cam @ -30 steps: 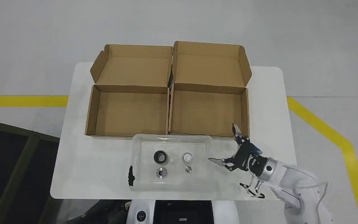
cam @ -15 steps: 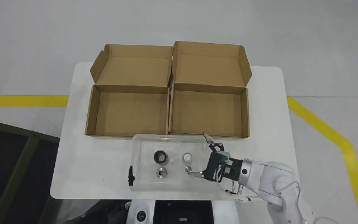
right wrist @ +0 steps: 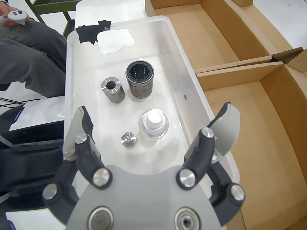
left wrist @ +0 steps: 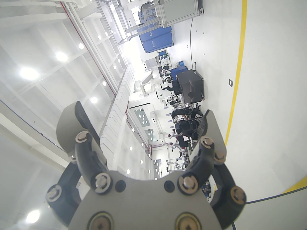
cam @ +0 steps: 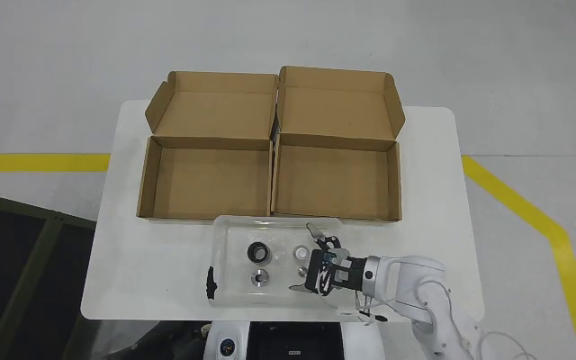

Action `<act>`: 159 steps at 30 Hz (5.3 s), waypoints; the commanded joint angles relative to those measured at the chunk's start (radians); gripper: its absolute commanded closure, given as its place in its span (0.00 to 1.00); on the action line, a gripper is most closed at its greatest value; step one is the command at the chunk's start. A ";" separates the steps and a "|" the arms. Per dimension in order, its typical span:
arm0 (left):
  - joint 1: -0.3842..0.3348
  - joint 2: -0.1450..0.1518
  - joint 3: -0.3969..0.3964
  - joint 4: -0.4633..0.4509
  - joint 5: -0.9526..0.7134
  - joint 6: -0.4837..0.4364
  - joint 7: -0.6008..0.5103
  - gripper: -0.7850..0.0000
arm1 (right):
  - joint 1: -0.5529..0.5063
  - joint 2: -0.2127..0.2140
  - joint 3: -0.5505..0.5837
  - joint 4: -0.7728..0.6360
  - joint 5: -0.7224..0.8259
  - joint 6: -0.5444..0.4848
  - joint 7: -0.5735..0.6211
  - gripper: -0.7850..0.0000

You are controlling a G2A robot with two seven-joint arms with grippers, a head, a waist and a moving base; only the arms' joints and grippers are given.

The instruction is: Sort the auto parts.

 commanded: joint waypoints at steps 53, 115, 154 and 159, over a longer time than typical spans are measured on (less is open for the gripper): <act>0.000 0.000 0.000 0.000 0.000 0.000 0.000 0.00 | 0.094 0.047 -0.041 -0.013 0.115 0.017 -0.088 1.00; 0.000 0.000 0.000 0.000 0.000 0.000 0.000 0.00 | 0.356 0.029 -0.063 0.189 0.163 0.361 -0.302 1.00; 0.000 0.000 0.000 0.000 0.000 0.000 0.000 0.00 | 0.622 -0.044 -0.258 0.623 0.195 0.471 -0.146 0.62; 0.000 0.000 0.000 0.000 0.000 0.000 0.000 0.00 | 0.625 -0.047 -0.257 0.619 0.200 0.466 -0.147 0.00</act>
